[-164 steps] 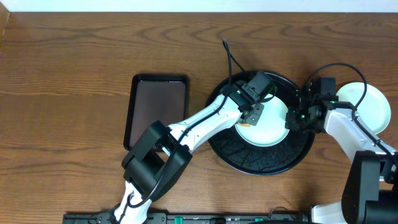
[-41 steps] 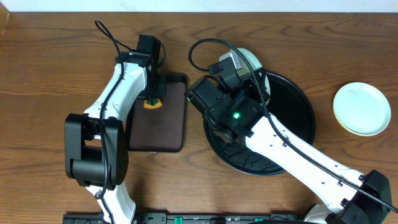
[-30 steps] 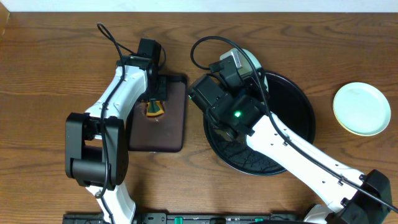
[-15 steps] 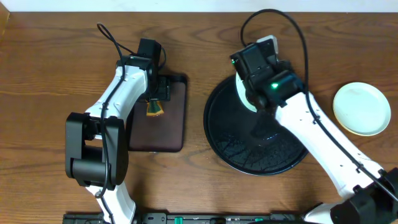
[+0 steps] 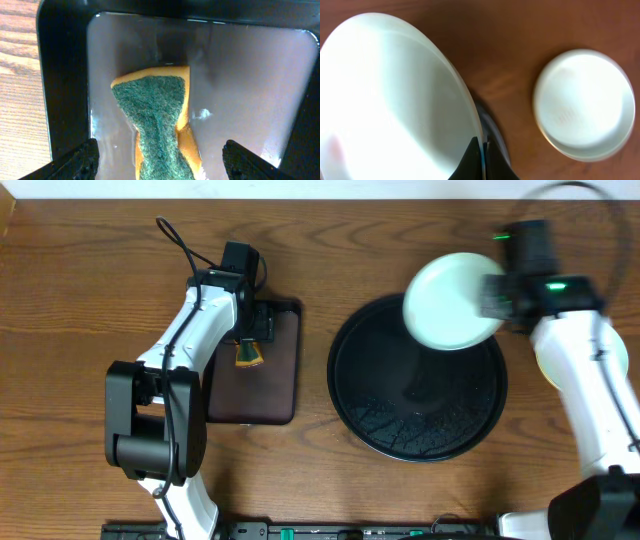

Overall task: Clean dirty plates on tray and stack at the side
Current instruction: 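Carry the plate right and stack it on the plate pile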

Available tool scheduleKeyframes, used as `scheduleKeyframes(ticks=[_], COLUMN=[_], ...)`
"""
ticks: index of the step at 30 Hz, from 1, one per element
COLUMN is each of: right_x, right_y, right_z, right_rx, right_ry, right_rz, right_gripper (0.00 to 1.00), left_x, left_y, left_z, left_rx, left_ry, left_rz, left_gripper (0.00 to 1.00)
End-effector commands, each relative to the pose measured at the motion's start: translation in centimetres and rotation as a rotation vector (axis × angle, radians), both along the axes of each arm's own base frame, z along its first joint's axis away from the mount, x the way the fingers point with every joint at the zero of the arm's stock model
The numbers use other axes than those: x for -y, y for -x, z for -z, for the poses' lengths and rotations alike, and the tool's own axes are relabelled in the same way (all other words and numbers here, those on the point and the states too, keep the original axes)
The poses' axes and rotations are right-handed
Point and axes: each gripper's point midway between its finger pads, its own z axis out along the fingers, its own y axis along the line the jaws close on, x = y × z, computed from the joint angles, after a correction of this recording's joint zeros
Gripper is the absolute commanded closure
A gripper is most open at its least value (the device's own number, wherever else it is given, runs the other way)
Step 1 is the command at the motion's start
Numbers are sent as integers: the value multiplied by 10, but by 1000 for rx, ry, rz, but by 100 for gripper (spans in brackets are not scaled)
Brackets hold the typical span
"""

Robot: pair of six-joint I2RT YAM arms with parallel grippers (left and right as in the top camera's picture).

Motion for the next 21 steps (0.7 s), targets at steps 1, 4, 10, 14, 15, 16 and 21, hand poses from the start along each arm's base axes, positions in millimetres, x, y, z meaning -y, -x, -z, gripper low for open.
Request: scheduleKeyframes(ticks=[1,4,10,14,15,16,21], right_x=[59,129,227,247,252,256,258], right_y=[10,30,81,95,99,100,97], right_z=[-9,-9,2,16,20,25,55], right_rx=[43,69,100,66,49,35,-42], right_ry=[-199,-198,-240,-222,-207,-198,-212], right_rz=[185,382,692,758,776,788,769], right_gripper=[99,99,99,99,99,99,99], left_x=[-2,-2,-2,-2,-2,-2,-2], left_y=[2,2,2,2,2,2,2], left_z=[6,6,6,6,6,6,6], left_rx=[-16,-16,-16,-16,-16,-16,-16], left_ry=[-9,-8,-9,-9,-8,-8,-9], left_rz=[3,3,3,3,3,3,3], left_gripper=[20,20,20,20,20,19,19])
